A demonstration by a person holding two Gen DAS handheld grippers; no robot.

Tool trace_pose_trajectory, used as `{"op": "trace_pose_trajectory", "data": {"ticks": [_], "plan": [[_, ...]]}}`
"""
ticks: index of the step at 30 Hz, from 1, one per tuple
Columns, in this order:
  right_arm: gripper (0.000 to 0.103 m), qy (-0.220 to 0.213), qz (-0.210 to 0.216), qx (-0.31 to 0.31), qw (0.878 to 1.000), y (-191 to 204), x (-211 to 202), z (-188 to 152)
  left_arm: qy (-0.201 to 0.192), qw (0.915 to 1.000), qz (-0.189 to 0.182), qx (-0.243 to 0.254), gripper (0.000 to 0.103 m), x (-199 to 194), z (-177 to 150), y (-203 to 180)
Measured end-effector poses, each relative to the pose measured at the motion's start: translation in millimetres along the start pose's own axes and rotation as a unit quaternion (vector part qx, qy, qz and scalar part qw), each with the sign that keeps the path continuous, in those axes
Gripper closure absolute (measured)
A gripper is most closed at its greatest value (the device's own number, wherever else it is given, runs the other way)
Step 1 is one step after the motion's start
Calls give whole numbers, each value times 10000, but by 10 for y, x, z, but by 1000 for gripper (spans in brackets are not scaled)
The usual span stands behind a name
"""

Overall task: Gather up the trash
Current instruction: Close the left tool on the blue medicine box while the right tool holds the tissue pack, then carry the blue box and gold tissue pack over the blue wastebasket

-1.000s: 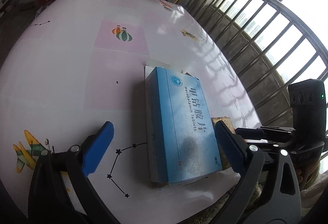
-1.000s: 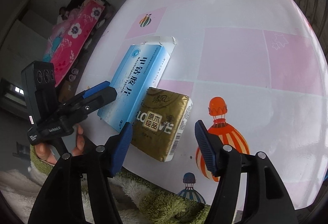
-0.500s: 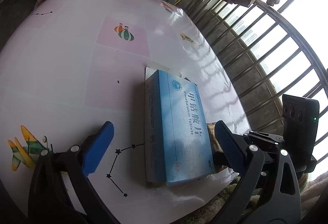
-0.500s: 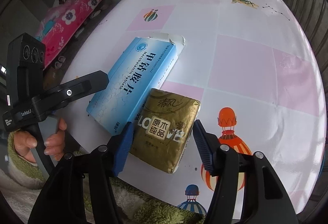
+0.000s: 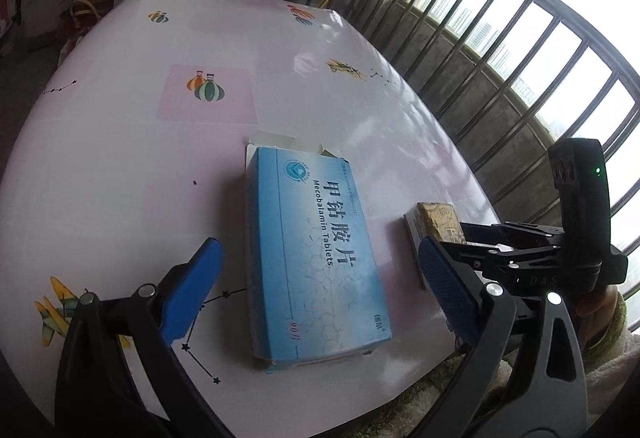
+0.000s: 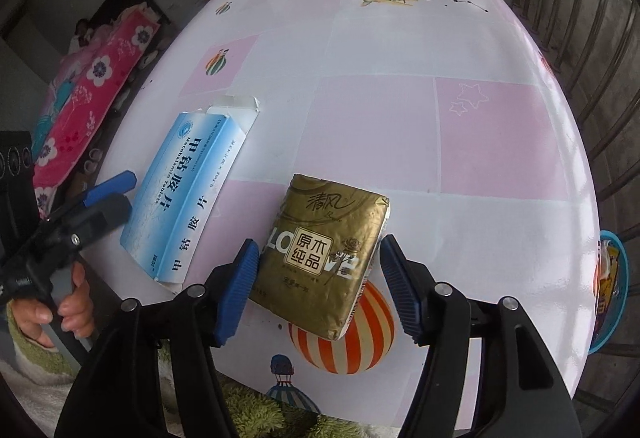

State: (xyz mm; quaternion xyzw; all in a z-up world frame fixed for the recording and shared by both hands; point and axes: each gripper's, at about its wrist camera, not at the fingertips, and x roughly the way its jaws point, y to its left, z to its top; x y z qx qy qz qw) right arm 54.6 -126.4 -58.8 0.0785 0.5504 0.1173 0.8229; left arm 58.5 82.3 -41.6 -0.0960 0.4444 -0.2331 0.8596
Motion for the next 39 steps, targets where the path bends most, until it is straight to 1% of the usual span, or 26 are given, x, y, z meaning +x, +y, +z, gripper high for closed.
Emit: {"op": "trace_pose_trajectory", "data": {"ticks": [4,6,11,12,14,15,16,18,22,25,33,39], "plan": [[35,-28,-17,71,10000,25,35,7,158,9989,356,256,15,121,-2,-130],[34,-45,-38,90,9999,31,41,7,274,9976,553,320,20,197,-5,-166],[34,-100,-32,39,9999,20,31,-18,419,9937,969,368,28,341,-21,-167],[34,-104,-37,16,9999,13,23,-22,378,9930,1030,426,29,350,-28,-173],[38,-101,-55,-43,9999,2,-2,-30,401,9926,1058,439,29,350,-33,-185],[41,-84,-42,-68,9999,-9,-17,-39,434,9930,1017,406,30,341,-38,-195],[41,-73,-59,-83,9999,-20,-37,-47,458,9933,981,402,30,338,-44,-208],[41,-92,-115,-103,9998,-33,-69,-52,475,9926,998,498,30,335,-78,-262],[41,-140,-142,-40,9998,-78,-96,-36,435,9921,1082,473,30,342,-48,-276],[36,-187,-165,47,9997,-97,-82,-25,436,9917,1103,499,30,371,-20,-276],[35,-107,-232,19,9997,-61,8,-33,429,9895,1249,586,31,391,-62,-335],[35,-125,-314,-38,9994,-20,7,-45,424,9893,1268,586,32,406,-46,-343]]}}
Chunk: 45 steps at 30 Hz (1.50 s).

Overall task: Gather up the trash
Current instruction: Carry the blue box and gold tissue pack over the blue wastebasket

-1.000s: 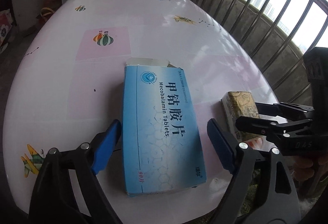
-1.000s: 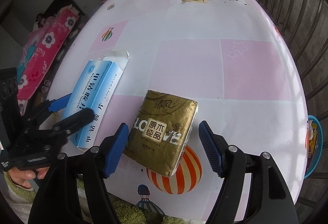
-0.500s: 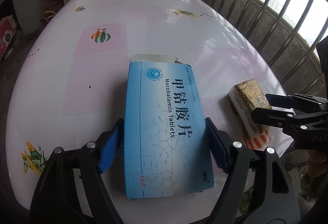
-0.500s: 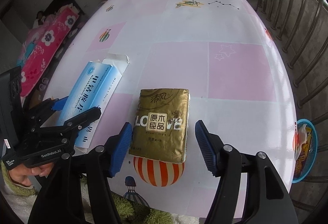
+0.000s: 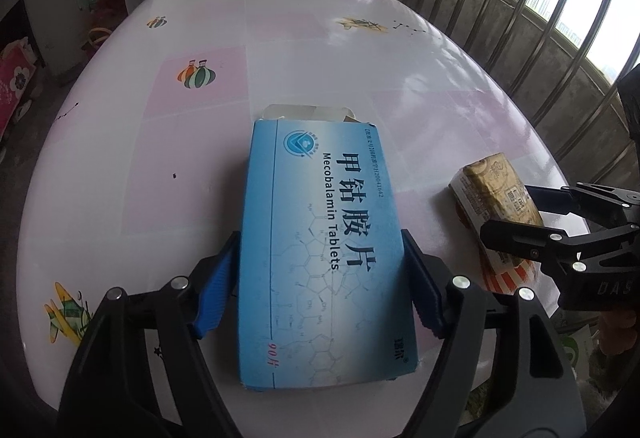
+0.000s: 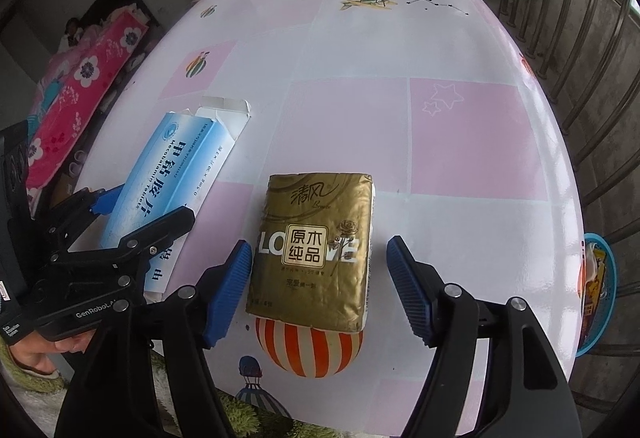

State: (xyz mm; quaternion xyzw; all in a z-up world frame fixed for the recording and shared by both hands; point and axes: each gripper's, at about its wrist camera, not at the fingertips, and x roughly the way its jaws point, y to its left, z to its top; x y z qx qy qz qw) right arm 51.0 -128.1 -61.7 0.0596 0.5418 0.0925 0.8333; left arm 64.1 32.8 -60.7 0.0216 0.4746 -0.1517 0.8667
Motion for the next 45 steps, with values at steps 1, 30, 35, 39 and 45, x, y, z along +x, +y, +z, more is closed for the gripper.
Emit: {"op": "trace_pose_trajectory", "data": {"ticks": [1,30,35,39,45], "plan": [[35,-4,-6,-3,10000,-2,1,0,-2,10000,6,7,32,2,1,-2],[51,-393,185,395,9983,-288,-420,77,-538,9982,-64,270,36,-339,223,-83],[51,-741,-146,753,9943,-808,-1004,135,-945,9919,-461,717,36,-538,595,-384],[51,-1026,-576,1573,9805,-1544,-1495,-13,-1110,9806,-1041,1233,36,-600,939,-857],[51,-1056,-614,3217,9389,-2675,-1766,-580,-695,9510,-2098,2162,36,-355,1294,-2057]]}}
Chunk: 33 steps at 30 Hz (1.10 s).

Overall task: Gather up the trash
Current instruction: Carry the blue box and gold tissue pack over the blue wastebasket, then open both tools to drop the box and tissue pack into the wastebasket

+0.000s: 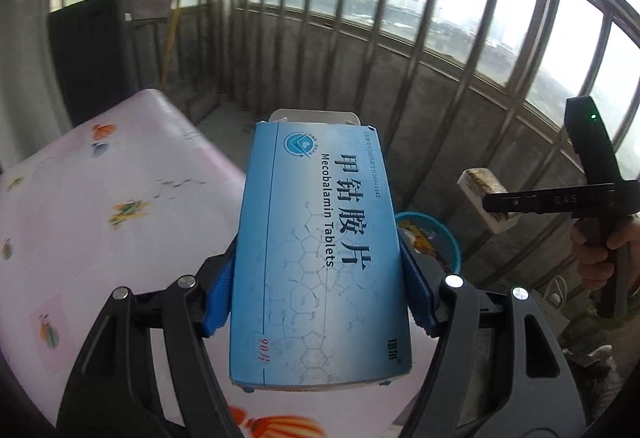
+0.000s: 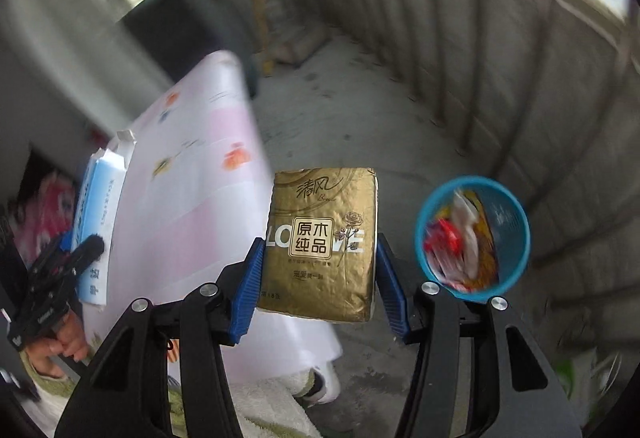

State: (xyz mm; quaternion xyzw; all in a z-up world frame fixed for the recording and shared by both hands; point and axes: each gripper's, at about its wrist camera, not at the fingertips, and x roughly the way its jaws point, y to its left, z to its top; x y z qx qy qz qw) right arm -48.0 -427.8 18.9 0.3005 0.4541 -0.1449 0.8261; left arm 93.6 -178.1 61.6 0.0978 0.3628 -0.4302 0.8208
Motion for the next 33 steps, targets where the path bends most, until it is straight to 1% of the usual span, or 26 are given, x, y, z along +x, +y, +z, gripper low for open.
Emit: {"op": "trace_pose_trajectory", "data": {"ticks": [2,4,7,10,12,14,16,18,20,22,25,27,30,33], "plan": [[51,199,-33,594,9980,-455,115,-17,331,9979,-515,191,36,403,180,-285],[51,366,-14,1009,9942,-751,232,-55,680,9930,-914,328,36,826,292,-595],[51,529,-53,1590,9858,-1246,485,-68,1085,9856,-1180,536,36,1362,322,-990],[51,574,-97,1942,9792,-1610,740,-51,1439,9773,-1404,666,36,1934,304,-1353],[50,560,-169,2070,9766,-1797,902,-37,1532,9742,-1489,723,34,2232,300,-1548],[47,566,-224,2108,9756,-2007,1128,-4,1535,9718,-1612,778,32,2515,300,-1670],[33,575,-472,2221,9722,-2246,1399,-6,1590,9733,-1530,634,28,2841,277,-1712],[33,631,-766,2310,9679,-2440,1636,-20,1714,9736,-1449,411,27,3068,261,-1711],[33,665,-887,2436,9635,-2572,1755,-31,1782,9735,-1406,273,27,3173,258,-1682],[33,622,-793,2558,9615,-2634,1785,-62,1754,9730,-1472,295,27,3152,258,-1657],[33,548,-776,2468,9644,-2632,1726,-88,1614,9741,-1545,357,27,3038,293,-1624],[33,490,-797,2434,9654,-2633,1658,-73,1506,9748,-1609,340,27,2949,331,-1574],[33,328,-782,2426,9664,-2566,1515,-46,1310,9780,-1583,357,27,2788,368,-1499],[33,48,-702,2226,9724,-2381,1256,26,1050,9808,-1590,411,27,2518,400,-1424]]}}
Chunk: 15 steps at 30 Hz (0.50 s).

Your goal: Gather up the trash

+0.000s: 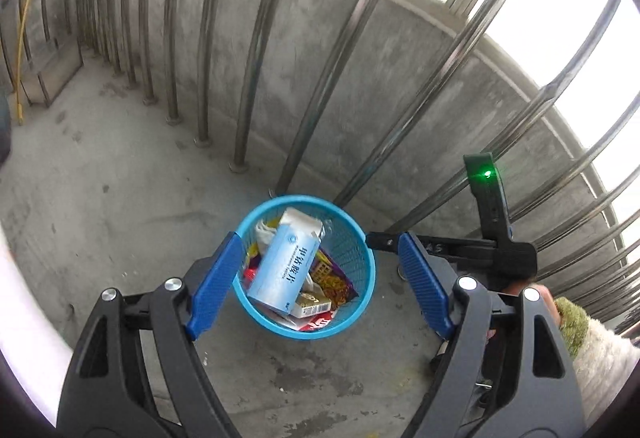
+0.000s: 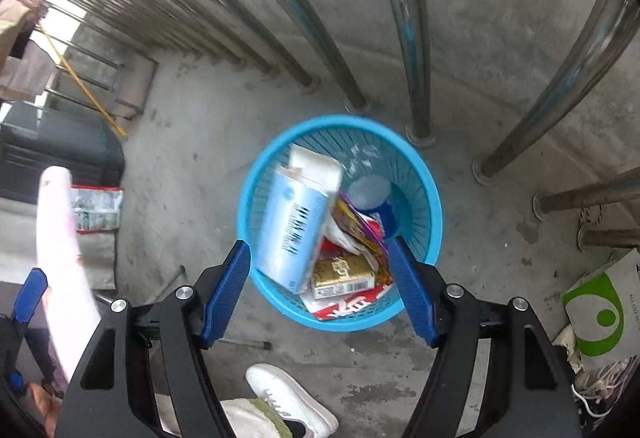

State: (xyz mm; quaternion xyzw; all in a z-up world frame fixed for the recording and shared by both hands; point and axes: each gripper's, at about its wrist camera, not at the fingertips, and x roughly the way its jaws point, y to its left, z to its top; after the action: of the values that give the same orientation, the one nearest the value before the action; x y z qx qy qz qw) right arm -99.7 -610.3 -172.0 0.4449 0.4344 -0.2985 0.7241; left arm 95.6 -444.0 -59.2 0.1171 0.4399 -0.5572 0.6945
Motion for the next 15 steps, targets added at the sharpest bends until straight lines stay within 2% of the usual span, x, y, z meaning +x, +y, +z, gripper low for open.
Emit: {"op": "trace_pose_trajectory", "data": {"ticks": [5,9,12,15], "plan": [[33,-569,283,-922,9937,551,-622,-122,-616,9981,26,24,26,-761,-158,53],[22,-1125,356,-1863,9754,1113,-1138,-407,-1249,9915,197,-318,19,-1449,-425,146],[16,-1423,427,-2515,9564,1521,-1458,-689,-1785,9800,721,-504,14,-1990,-679,179],[11,-1627,576,-3066,9361,1916,-1729,-1022,-2282,9574,1606,-744,9,-2518,-986,168]]}}
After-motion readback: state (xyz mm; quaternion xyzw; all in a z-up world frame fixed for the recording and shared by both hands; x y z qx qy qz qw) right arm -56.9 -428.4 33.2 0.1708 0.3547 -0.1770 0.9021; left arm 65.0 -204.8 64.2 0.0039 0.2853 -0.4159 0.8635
